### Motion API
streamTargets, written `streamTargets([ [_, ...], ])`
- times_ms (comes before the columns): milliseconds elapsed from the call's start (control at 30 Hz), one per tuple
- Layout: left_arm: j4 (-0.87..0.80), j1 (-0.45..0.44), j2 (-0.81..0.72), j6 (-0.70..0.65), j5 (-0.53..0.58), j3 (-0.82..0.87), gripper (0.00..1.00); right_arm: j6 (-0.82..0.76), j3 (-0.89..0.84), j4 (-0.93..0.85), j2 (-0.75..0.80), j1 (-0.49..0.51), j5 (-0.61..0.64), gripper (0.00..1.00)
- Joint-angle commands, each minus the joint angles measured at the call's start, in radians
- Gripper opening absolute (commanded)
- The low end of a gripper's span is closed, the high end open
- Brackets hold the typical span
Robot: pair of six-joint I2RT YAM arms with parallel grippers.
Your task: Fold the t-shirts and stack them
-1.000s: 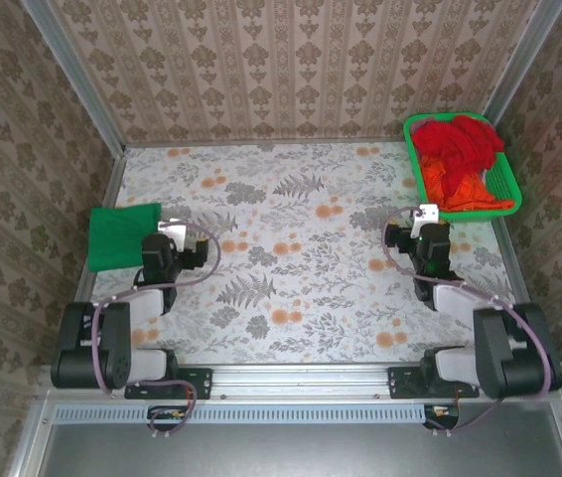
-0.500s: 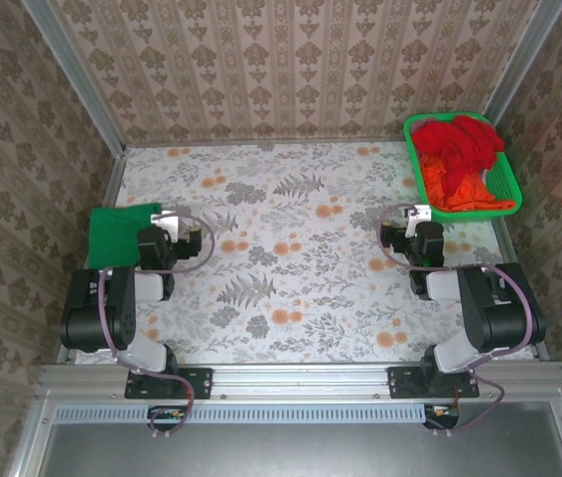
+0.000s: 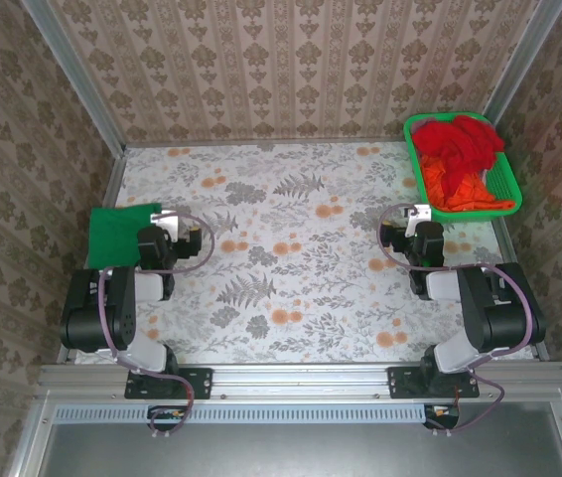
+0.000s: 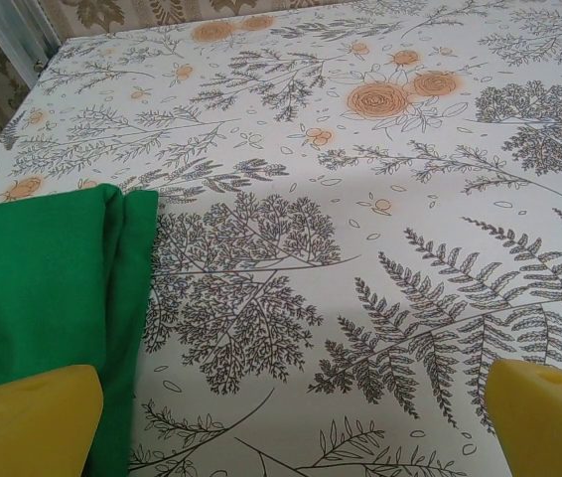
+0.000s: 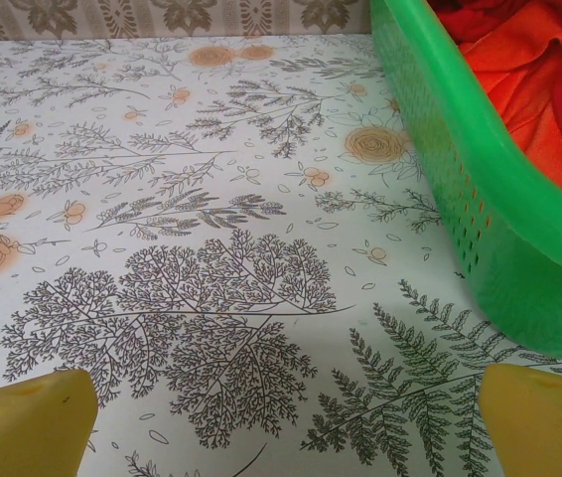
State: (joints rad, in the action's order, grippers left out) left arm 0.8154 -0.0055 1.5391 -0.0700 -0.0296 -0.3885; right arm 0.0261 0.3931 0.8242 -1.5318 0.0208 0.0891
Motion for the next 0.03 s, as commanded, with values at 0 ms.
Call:
streamTargets([
  [0,0.022,0.0,-0.005,0.018,0.004,-0.022,1.0,0.009,0.014,0.033,0.0,-0.005,-0.022,1.0],
])
